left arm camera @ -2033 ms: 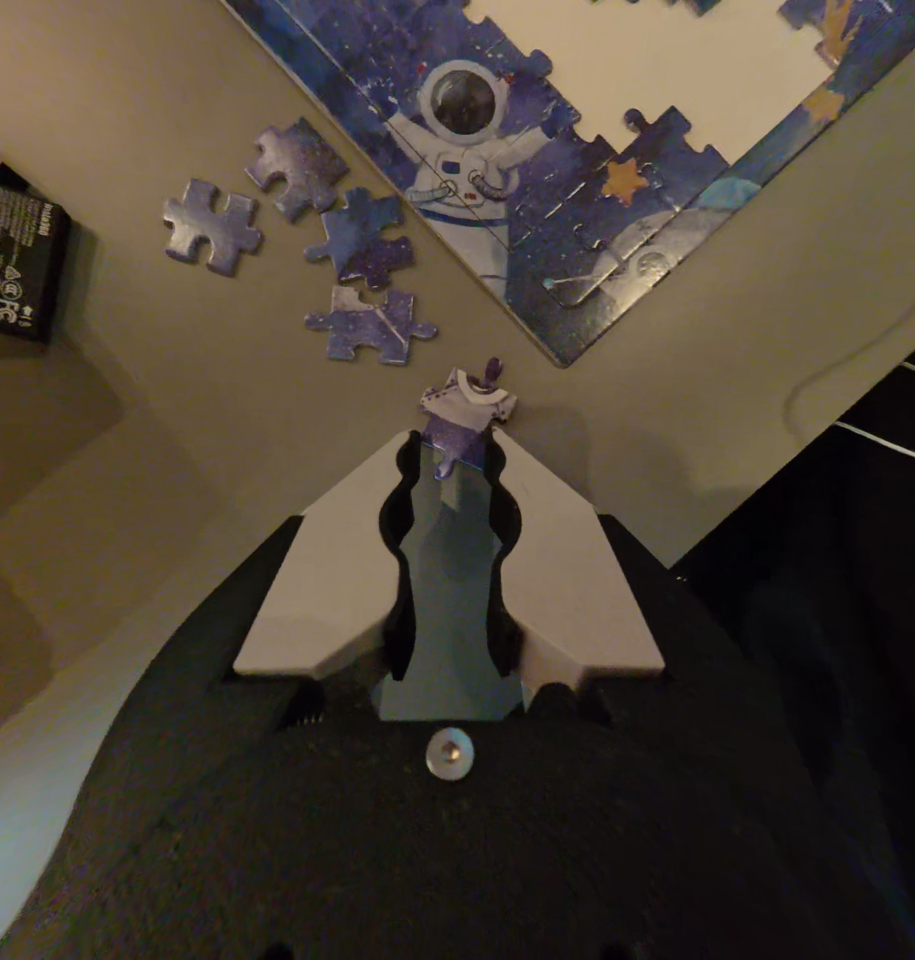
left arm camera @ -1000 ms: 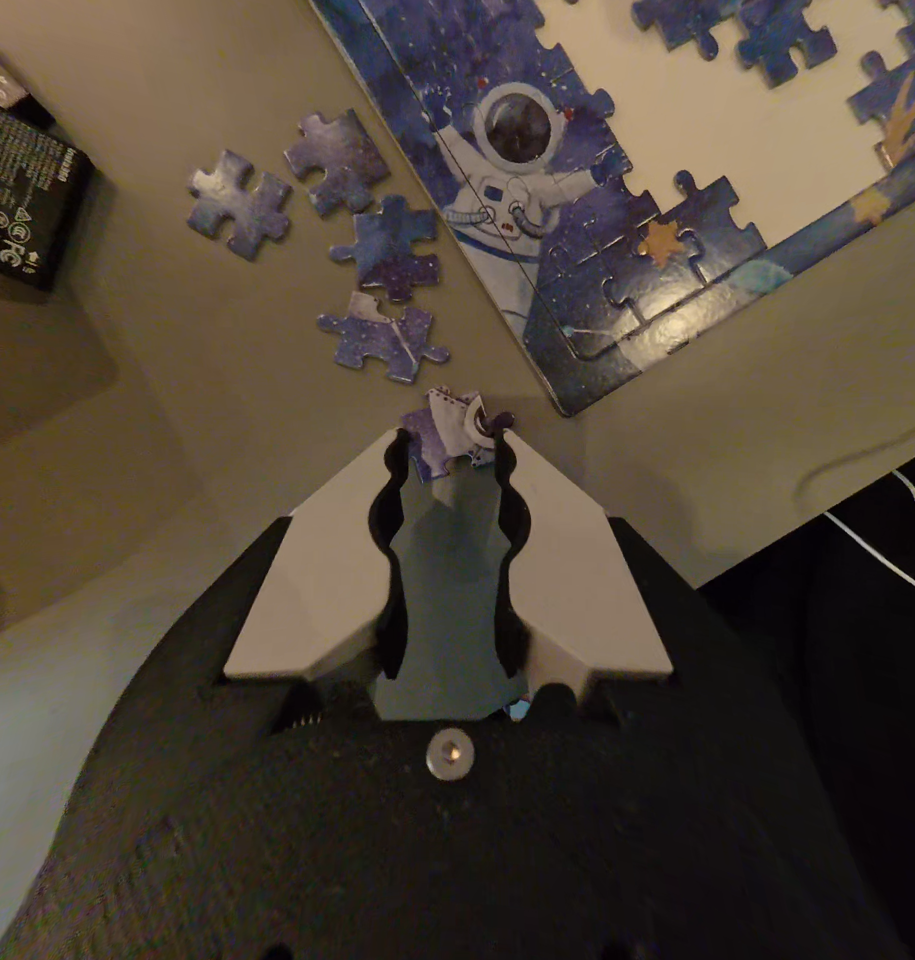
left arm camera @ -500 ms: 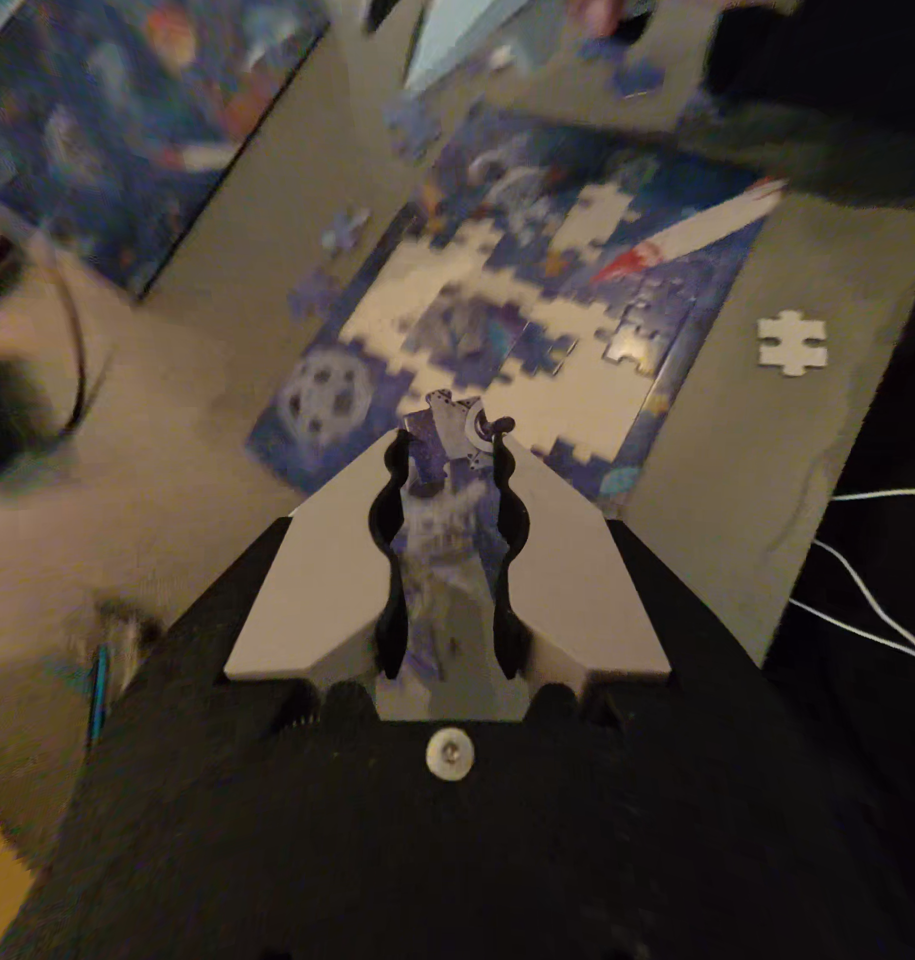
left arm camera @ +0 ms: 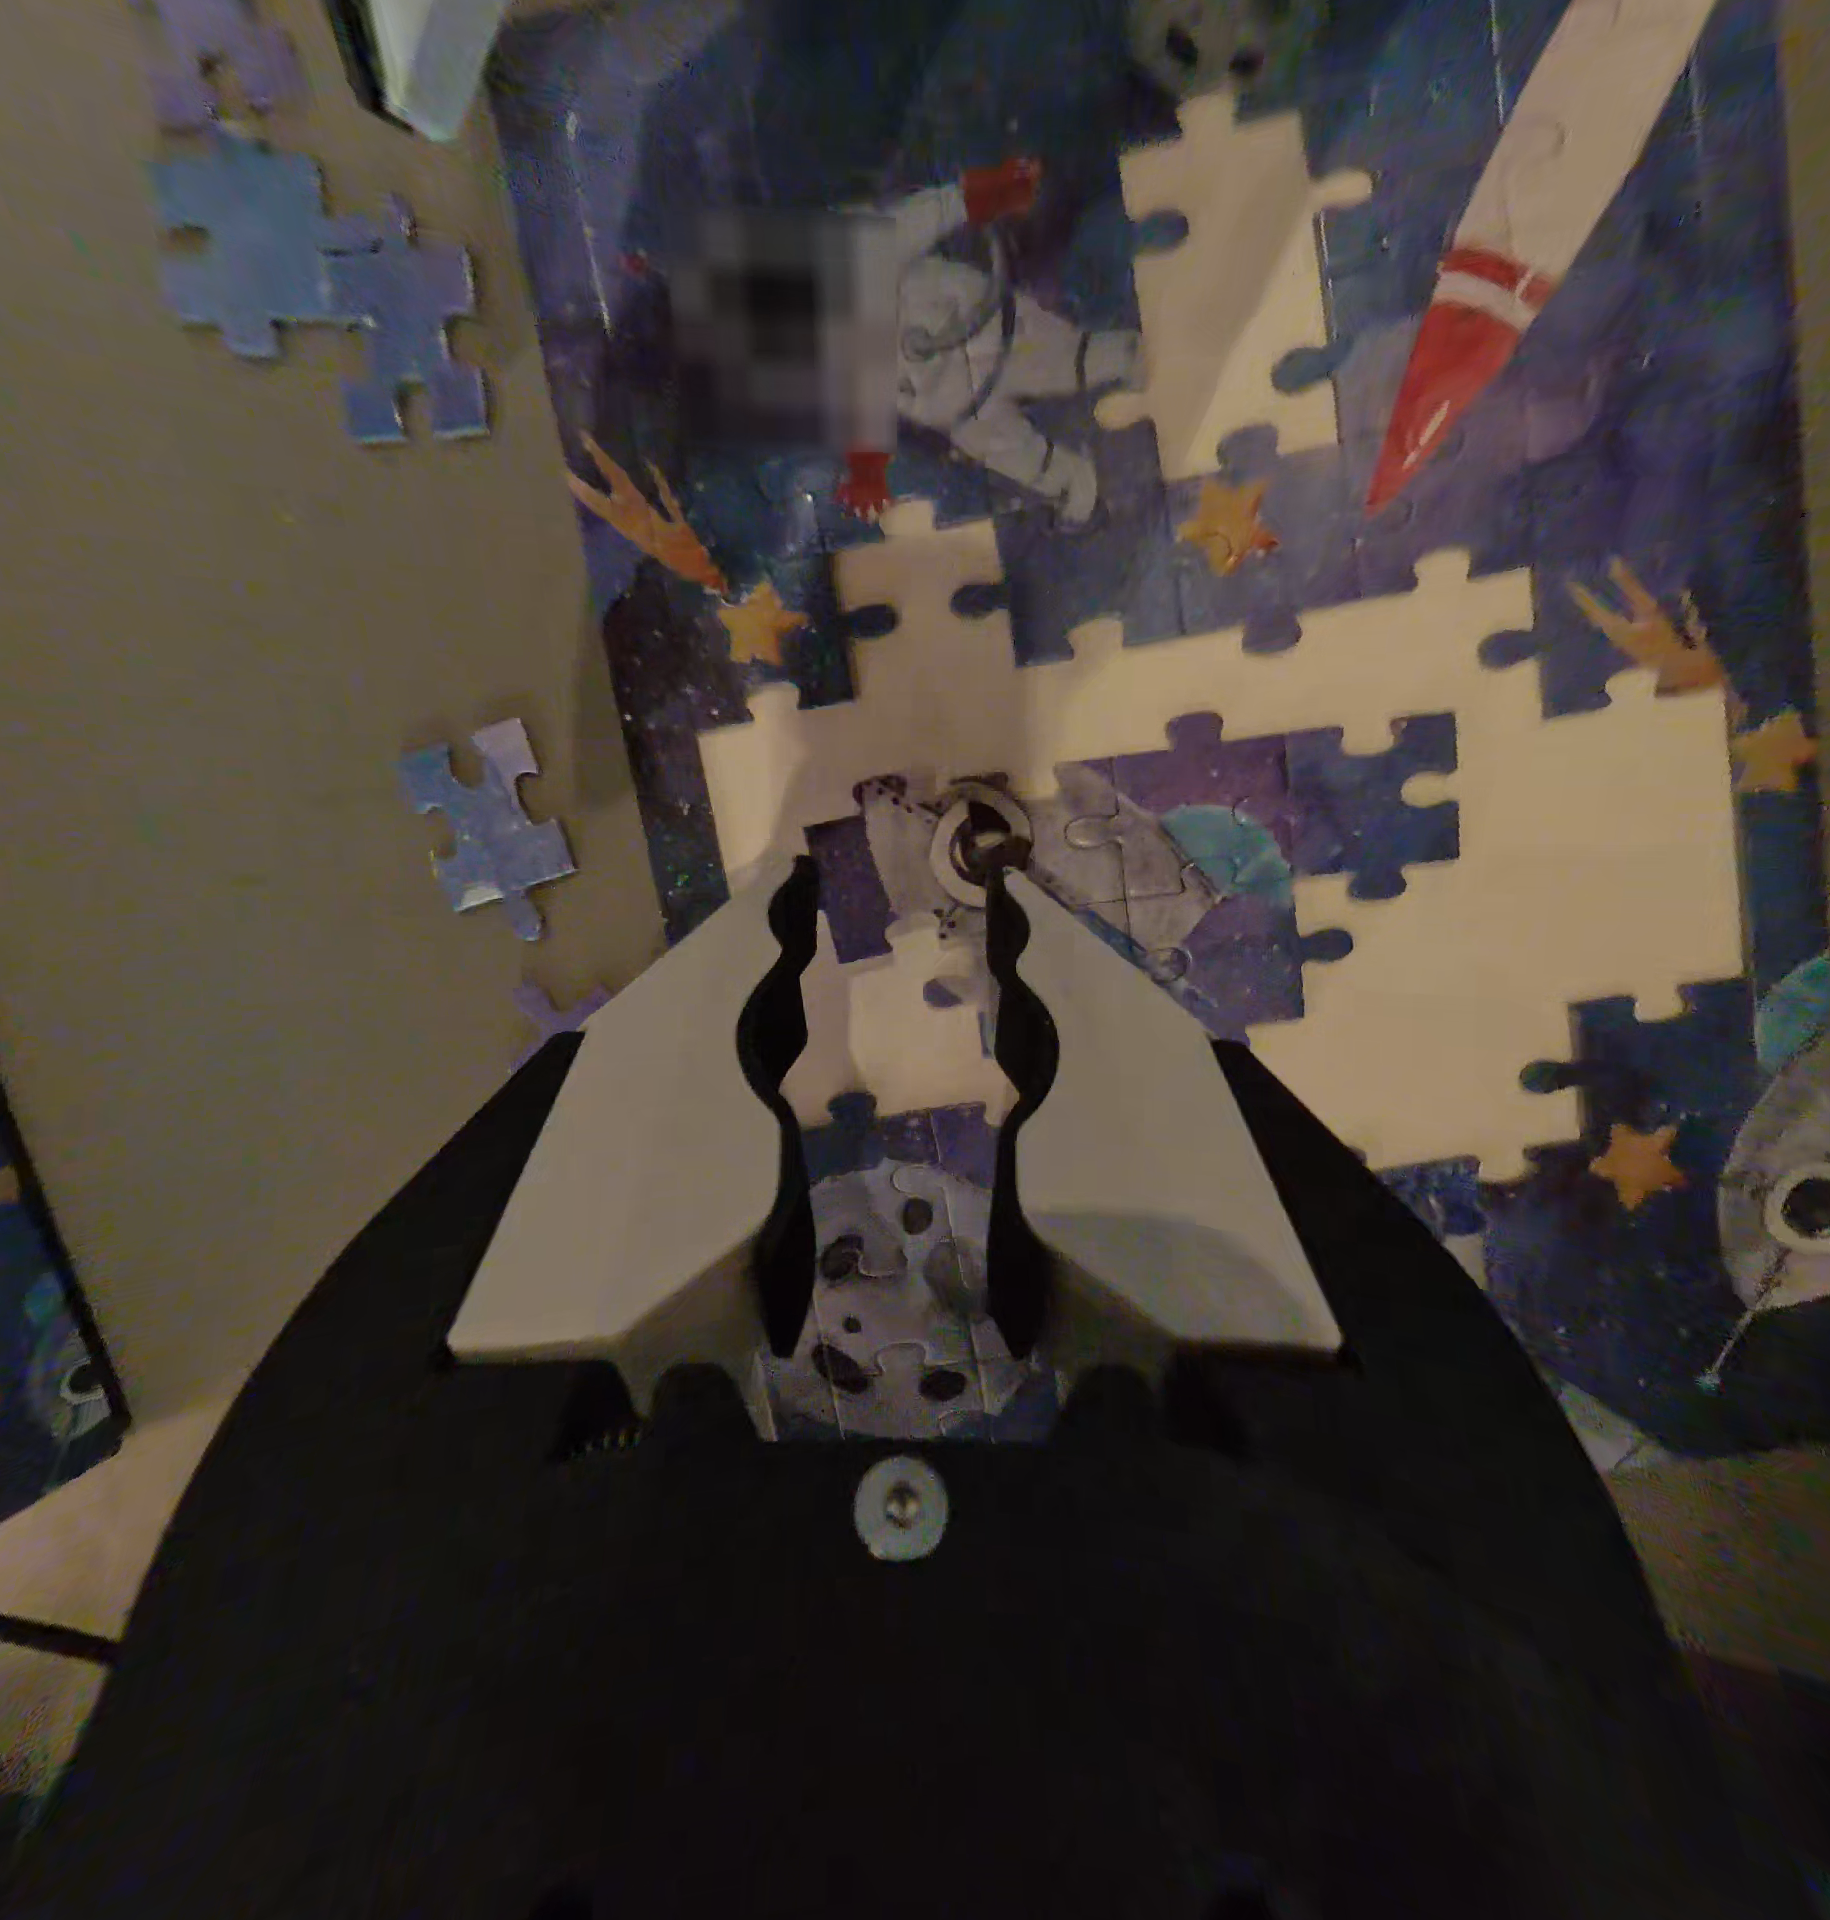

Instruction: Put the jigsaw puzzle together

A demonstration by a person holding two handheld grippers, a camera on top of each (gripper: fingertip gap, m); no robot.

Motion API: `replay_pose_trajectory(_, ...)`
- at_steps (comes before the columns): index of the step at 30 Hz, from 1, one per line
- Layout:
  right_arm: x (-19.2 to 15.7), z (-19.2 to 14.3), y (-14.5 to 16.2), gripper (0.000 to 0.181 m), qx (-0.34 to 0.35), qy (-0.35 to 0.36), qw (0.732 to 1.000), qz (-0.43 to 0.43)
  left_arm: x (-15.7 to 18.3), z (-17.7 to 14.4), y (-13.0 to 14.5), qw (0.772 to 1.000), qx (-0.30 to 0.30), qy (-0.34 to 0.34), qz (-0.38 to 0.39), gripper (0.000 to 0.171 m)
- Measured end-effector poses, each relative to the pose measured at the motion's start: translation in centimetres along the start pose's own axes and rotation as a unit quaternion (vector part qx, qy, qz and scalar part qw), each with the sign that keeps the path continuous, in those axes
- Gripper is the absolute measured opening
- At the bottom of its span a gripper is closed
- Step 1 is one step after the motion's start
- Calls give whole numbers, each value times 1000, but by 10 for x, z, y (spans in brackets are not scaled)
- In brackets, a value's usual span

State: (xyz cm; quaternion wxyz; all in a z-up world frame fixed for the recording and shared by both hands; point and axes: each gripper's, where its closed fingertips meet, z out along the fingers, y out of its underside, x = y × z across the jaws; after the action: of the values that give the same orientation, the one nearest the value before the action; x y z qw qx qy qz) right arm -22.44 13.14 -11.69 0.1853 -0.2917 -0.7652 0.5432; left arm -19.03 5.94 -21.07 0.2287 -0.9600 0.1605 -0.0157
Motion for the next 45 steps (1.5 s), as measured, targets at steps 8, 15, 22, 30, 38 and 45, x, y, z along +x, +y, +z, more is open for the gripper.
replay_pose_trajectory(8, -24, 11, 7, 34, -31, -21, 999, -31, -6, -10, -10, 999, 31, 3, 6, 32)
replay_pose_trajectory(15, -34, 25, 31, 36, -88, -36, 994, -45, 0, -22, -9, 995, 81, -21, -59, 33)
replay_pose_trajectory(22, -45, 35, 42, 35, -105, -56, 992, -40, 0, -21, -1, 967, 149, -84, -188, 30)
replay_pose_trajectory(30, -42, 41, 34, 36, -85, -54, 995, -13, -8, -21, -3, 969, 165, -52, -177, 35)
replay_pose_trajectory(38, -36, 29, 13, 33, -32, -54, 998, 7, -11, -8, 0, 978, 133, 2, -161, 40)
replay_pose_trajectory(45, -38, 19, -1, 33, -3, -55, 998, 7, -13, -2, 4, 981, 113, 14, -157, 31)
